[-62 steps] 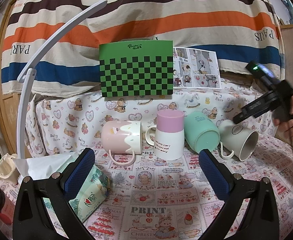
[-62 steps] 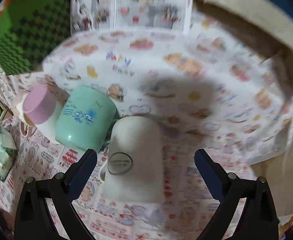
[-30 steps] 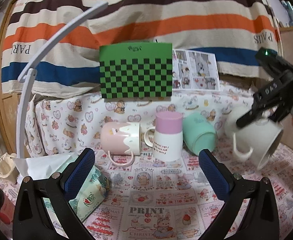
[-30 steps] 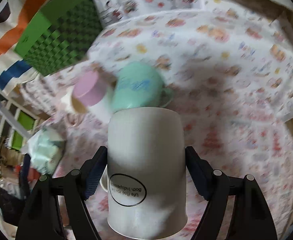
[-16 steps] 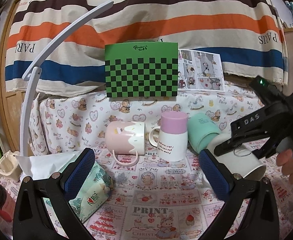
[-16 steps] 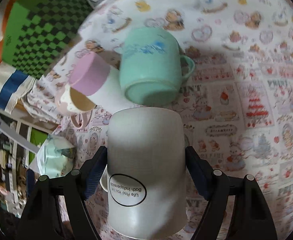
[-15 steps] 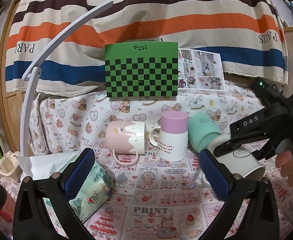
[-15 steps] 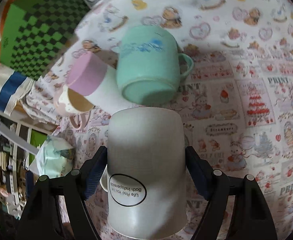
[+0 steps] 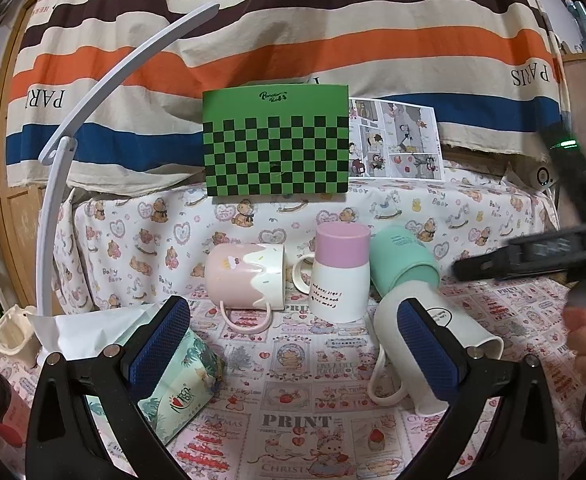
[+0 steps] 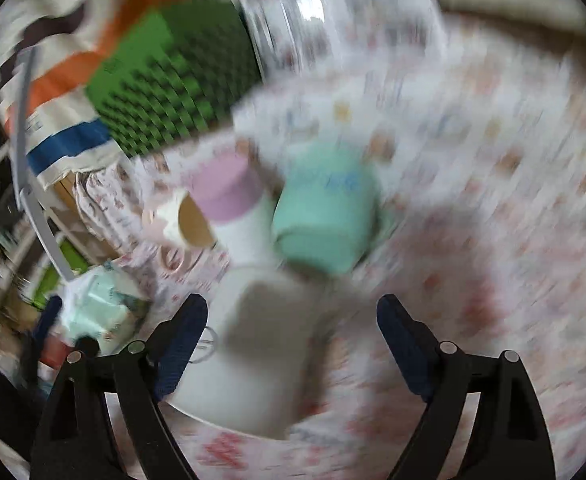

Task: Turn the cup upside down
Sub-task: 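Lift the white mug with the right gripper, turn it bottom-up, set down, release, then bring the left gripper to the upturned white mug and grasp its body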

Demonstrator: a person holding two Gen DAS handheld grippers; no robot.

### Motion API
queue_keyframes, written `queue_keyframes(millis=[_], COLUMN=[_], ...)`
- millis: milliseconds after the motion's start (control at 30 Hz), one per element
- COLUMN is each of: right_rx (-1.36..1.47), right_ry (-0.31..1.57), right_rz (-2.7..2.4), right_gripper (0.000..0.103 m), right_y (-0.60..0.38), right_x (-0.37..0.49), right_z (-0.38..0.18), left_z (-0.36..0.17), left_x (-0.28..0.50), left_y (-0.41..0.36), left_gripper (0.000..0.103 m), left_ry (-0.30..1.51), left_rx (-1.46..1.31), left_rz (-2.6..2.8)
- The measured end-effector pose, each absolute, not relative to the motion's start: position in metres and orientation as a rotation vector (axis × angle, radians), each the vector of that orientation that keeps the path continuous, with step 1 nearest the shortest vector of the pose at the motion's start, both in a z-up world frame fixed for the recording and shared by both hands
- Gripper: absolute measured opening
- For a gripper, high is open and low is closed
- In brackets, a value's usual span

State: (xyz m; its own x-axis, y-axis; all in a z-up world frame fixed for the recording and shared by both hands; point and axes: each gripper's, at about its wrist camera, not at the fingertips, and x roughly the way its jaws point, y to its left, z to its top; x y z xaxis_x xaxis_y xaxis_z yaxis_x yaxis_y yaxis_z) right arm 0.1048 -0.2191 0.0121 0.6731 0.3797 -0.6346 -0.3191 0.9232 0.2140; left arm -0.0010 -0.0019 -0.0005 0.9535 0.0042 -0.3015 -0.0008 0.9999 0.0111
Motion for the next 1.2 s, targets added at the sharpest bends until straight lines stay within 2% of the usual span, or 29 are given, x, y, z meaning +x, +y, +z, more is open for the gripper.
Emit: queue_keyframes(millis=[67, 200, 467, 900, 1067, 1200], right_rx=[-0.02, -0.124, -0.123, -0.125, -0.056, -0.005], right_ry=[0.508, 0.212, 0.053, 0.102, 0.191, 0.256], right_rz=[0.317, 0.175, 0.09, 0.087, 0.07, 0.039], right_gripper=[0.089, 0.1, 0.103, 0.103, 0.103, 0.103], right_y=[-0.234, -0.263, -0.288, -0.295, -0.308, -0.319], right_x=[0.074, 0.033, 0.004, 0.008, 0.028, 0.042], right_z=[0.022, 0.026, 0.027, 0.013, 0.008, 0.002], left_z=[0.0, -0.001, 0.0, 0.001, 0.036, 0.062], left_x=[-0.001, 0.0, -0.001, 0.0, 0.005, 0.023], left_y=[-0.002, -0.002, -0.001, -0.006, -0.023, -0.046], left_gripper=[0.103, 0.103, 0.103, 0.103, 0.103, 0.103], left_ry=[0.306, 0.307, 0.303, 0.332, 0.364, 0.479], left_rx=[0.013, 0.009, -0.001, 0.021, 0.009, 0.002], left_rz=[0.001, -0.012, -0.029, 0.021, 0.016, -0.007])
